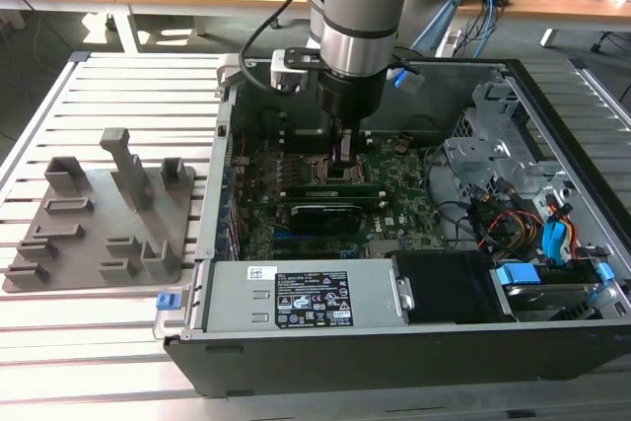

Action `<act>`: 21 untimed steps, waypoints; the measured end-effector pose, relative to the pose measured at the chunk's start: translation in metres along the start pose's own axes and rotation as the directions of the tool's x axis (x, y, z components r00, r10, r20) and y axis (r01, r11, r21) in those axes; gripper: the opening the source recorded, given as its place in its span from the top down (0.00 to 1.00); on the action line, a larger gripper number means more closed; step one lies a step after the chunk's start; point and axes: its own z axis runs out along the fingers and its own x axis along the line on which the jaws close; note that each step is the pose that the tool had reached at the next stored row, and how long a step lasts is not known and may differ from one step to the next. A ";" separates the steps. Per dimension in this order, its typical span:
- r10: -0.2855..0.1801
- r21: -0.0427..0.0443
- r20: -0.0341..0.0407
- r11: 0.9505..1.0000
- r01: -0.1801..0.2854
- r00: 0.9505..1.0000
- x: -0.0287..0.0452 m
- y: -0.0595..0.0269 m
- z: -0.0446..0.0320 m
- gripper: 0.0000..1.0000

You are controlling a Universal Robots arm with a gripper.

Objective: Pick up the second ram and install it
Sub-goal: 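Insert the second ram into the second slot, then press down the second ram until it locks into place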

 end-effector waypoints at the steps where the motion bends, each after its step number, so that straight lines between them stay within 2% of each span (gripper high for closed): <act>1: 0.000 0.000 0.000 1.000 0.000 1.000 -0.0001 0.0000 -0.0005 0.87; 2: 0.000 0.000 0.000 1.000 0.000 1.000 -0.0001 0.0000 -0.0005 0.89; 12: 0.000 0.000 0.000 1.000 0.000 1.000 -0.0002 -0.0017 -0.0007 0.89; 13: 0.000 0.000 0.000 1.000 0.000 1.000 -0.0008 -0.0082 -0.0007 0.89; 14: 0.000 -0.001 0.000 1.000 0.000 1.000 -0.0015 -0.0174 -0.0007 0.89; 15: 0.000 -0.004 -0.001 1.000 0.000 1.000 -0.0025 -0.0305 -0.0004 0.89; 16: 0.000 -0.006 -0.001 1.000 0.000 1.000 -0.0031 -0.0370 0.0000 0.89; 18: 0.000 -0.009 -0.001 1.000 0.000 1.000 -0.0034 -0.0454 0.0037 0.89; 21: 0.000 -0.012 -0.001 1.000 0.000 1.000 -0.0032 -0.0511 0.0141 0.89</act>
